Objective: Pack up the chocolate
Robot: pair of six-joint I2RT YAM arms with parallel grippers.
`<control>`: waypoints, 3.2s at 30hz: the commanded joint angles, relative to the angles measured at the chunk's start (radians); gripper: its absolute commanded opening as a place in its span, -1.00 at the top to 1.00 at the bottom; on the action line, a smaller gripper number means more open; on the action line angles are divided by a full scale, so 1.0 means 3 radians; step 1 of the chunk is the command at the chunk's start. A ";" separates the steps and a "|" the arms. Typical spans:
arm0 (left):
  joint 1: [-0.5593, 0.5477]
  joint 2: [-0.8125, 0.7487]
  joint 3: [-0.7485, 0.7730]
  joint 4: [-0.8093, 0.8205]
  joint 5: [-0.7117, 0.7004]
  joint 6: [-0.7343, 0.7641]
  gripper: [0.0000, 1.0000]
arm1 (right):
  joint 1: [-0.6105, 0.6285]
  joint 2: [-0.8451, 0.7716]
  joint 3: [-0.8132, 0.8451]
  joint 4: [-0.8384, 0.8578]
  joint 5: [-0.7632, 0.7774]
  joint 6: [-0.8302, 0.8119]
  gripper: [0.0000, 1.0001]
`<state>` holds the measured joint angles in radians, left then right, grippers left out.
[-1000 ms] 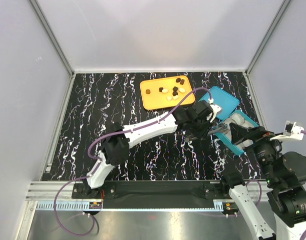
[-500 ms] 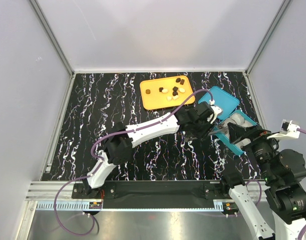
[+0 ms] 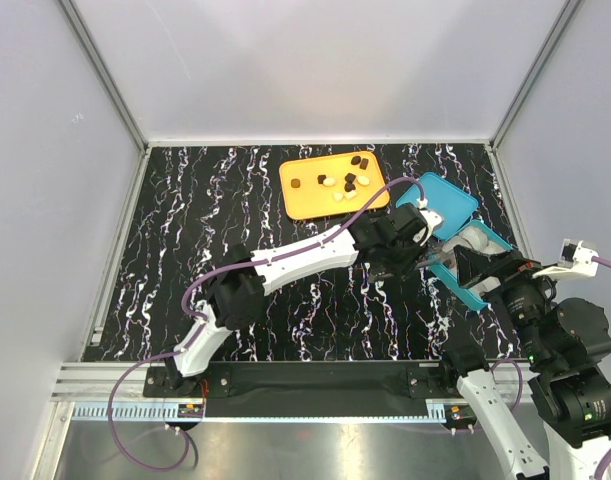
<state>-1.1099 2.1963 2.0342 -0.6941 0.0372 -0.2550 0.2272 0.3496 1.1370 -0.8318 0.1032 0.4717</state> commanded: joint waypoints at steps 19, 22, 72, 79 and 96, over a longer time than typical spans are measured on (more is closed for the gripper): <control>0.0391 -0.1338 -0.0368 -0.0330 -0.1065 -0.0142 0.07 | 0.0015 -0.0020 -0.0098 0.0042 -0.0027 0.0049 -1.00; 0.0590 -0.1481 -0.0557 -0.0361 -0.1085 -0.0167 0.03 | 0.0015 -0.0020 -0.0093 -0.0004 -0.0027 0.0028 -1.00; 0.2109 -0.0429 -0.0762 0.0233 -0.0681 -0.0035 -0.07 | 0.0015 -0.0092 -0.0016 -0.0142 0.0259 -0.0228 -0.99; 0.2109 -0.0357 -0.0701 0.0207 -0.0712 0.0011 -0.03 | 0.0015 -0.0097 -0.0001 -0.0157 0.0259 -0.0248 -0.99; 0.2109 -0.0377 -0.0629 0.0105 -0.0702 0.0042 0.15 | 0.0015 -0.0132 0.0014 -0.0173 0.0265 -0.0258 -1.00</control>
<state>-0.4843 2.1120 1.8008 -0.6857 -0.1730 -0.2523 0.2272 0.3176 1.1294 -0.8967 0.1669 0.4129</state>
